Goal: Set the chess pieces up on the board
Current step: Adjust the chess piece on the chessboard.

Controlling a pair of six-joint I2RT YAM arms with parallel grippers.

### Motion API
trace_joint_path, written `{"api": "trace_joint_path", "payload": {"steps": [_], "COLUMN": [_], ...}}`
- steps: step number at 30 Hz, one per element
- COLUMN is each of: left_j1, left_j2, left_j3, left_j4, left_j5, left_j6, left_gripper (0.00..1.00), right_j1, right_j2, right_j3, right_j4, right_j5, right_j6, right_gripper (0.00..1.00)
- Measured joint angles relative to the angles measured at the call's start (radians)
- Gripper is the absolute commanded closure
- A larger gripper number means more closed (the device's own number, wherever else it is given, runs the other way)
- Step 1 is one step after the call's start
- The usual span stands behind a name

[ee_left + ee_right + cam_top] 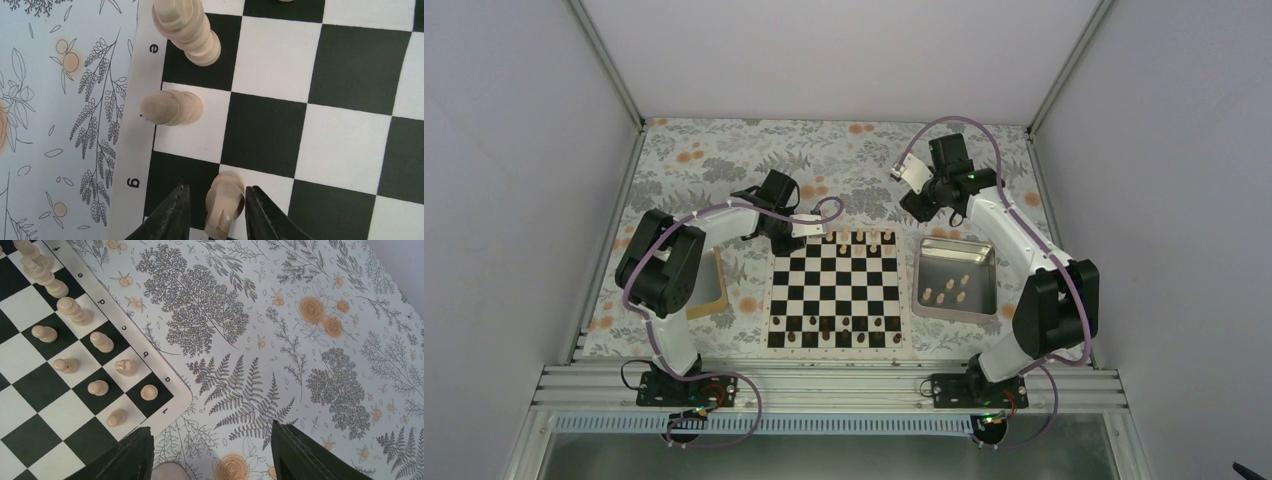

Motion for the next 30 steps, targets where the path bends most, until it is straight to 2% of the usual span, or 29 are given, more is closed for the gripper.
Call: {"api": "trace_joint_path", "payload": {"steps": [2, 10, 30], "left_j1": [0.0, 0.0, 0.001], "left_j2": [0.0, 0.001, 0.001], "left_j3": [0.001, 0.002, 0.045], "left_j4": [-0.002, -0.005, -0.001], "left_j5": [0.0, -0.007, -0.026], "left_j6": [0.0, 0.0, 0.0], "left_gripper": [0.76, 0.8, 0.82], "right_j1": [0.0, 0.0, 0.0], "right_j2": [0.0, 0.0, 0.0], "right_j3": [0.0, 0.0, 0.0], "right_j4": [0.0, 0.0, 0.0], "right_j5": [0.0, 0.0, 0.0], "right_j6": [0.0, 0.0, 0.0], "right_gripper": [0.4, 0.42, 0.44]}}
